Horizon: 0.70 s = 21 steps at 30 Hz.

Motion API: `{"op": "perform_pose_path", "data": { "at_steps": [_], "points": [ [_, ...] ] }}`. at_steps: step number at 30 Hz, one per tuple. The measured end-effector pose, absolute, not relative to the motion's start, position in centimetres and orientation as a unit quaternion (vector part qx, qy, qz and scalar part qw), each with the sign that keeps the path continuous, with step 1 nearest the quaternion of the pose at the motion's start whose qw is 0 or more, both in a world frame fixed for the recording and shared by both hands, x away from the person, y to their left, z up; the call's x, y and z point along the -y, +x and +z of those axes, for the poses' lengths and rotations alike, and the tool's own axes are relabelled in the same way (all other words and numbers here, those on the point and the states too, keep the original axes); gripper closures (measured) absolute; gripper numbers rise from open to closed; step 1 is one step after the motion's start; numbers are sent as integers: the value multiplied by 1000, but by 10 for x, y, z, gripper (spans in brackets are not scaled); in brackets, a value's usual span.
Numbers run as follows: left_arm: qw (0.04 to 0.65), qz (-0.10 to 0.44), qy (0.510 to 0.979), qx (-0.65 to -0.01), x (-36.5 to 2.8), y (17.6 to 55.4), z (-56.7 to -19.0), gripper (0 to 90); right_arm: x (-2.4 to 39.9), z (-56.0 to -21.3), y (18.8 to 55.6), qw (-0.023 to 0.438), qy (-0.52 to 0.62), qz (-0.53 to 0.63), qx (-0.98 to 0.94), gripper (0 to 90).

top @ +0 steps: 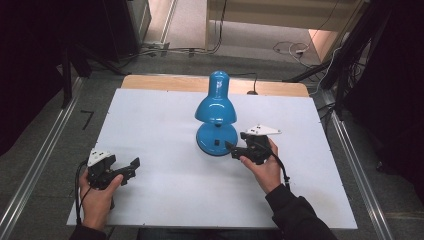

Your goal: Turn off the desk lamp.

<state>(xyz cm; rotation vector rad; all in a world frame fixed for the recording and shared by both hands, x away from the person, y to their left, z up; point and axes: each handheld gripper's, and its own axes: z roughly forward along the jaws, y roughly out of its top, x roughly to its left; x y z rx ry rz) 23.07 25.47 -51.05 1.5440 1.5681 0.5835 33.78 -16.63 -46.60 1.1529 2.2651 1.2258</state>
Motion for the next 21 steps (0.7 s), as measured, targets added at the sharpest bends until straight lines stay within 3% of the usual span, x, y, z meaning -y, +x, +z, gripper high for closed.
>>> {"op": "perform_pose_path", "data": {
  "at_steps": [21],
  "points": [
    [418,232,617,-625,-254,231,-511,100,186,-469,332,163,410,423,-791,212]
  ]
}}
